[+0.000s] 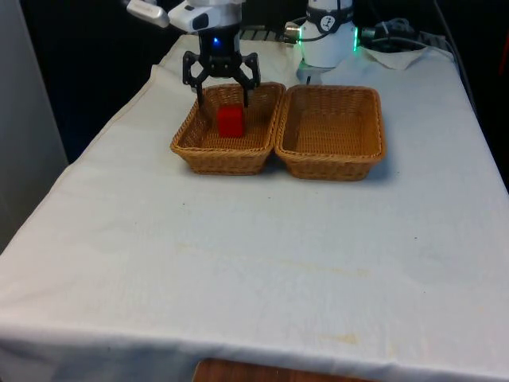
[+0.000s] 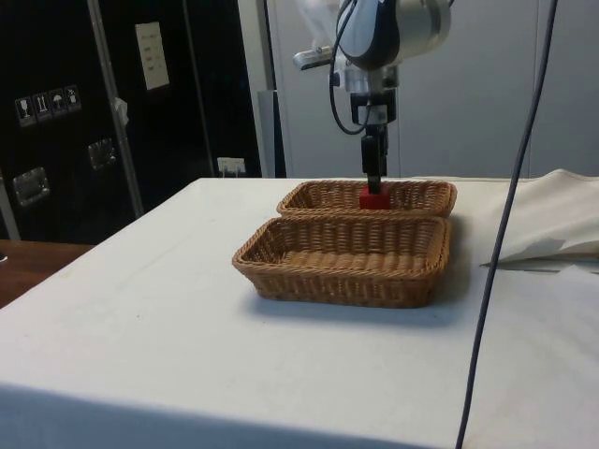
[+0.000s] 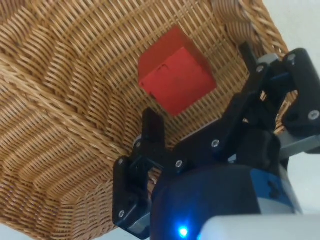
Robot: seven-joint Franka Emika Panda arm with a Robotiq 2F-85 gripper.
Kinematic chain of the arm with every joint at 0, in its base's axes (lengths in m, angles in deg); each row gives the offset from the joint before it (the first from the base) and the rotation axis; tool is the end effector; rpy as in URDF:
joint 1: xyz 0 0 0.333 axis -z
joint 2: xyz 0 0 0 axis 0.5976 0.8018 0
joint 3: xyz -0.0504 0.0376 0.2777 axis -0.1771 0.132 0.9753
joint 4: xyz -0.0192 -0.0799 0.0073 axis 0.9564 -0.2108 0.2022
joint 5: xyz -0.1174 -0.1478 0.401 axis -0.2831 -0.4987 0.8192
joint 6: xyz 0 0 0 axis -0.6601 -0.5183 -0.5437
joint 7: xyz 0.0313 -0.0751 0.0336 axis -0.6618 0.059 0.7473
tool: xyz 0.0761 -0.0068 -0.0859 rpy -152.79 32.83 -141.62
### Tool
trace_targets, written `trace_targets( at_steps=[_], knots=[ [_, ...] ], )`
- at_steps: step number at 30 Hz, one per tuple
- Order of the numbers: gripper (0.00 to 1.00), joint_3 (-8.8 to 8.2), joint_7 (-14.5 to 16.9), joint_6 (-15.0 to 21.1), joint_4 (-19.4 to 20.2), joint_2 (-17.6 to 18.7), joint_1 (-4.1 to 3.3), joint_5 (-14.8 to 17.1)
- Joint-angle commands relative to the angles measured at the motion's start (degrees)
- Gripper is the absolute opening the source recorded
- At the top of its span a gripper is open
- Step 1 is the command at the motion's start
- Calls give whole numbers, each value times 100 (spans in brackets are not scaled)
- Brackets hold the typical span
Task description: Pick up the red cube and place it into the right basket.
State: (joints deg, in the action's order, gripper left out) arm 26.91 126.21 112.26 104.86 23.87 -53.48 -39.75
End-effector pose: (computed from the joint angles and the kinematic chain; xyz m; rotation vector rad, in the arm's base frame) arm 0.4433 -0.2096 0.1434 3.1070 0.1265 -0.0107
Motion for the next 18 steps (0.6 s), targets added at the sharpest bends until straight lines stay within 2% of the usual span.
trace_targets(
  at_steps=[1,2,3,4,6,11,12,13,18],
  knots=[
    [100,-23,-57,-40,-11,-69,-23,-29],
    [100,-29,-97,-40,-11,-103,-34,-46],
    [100,0,-40,-6,-23,-63,-11,0],
    [100,-29,-143,-34,-11,-143,-52,-57],
    [100,-17,-258,-40,6,-269,-80,-97],
    [100,57,-493,-74,0,-498,-120,-223],
    [100,74,-327,-80,29,-521,-69,-103],
    [100,109,-602,-92,-11,-584,-126,-304],
    [100,286,-808,-143,-80,-728,-132,-355]
  ],
)
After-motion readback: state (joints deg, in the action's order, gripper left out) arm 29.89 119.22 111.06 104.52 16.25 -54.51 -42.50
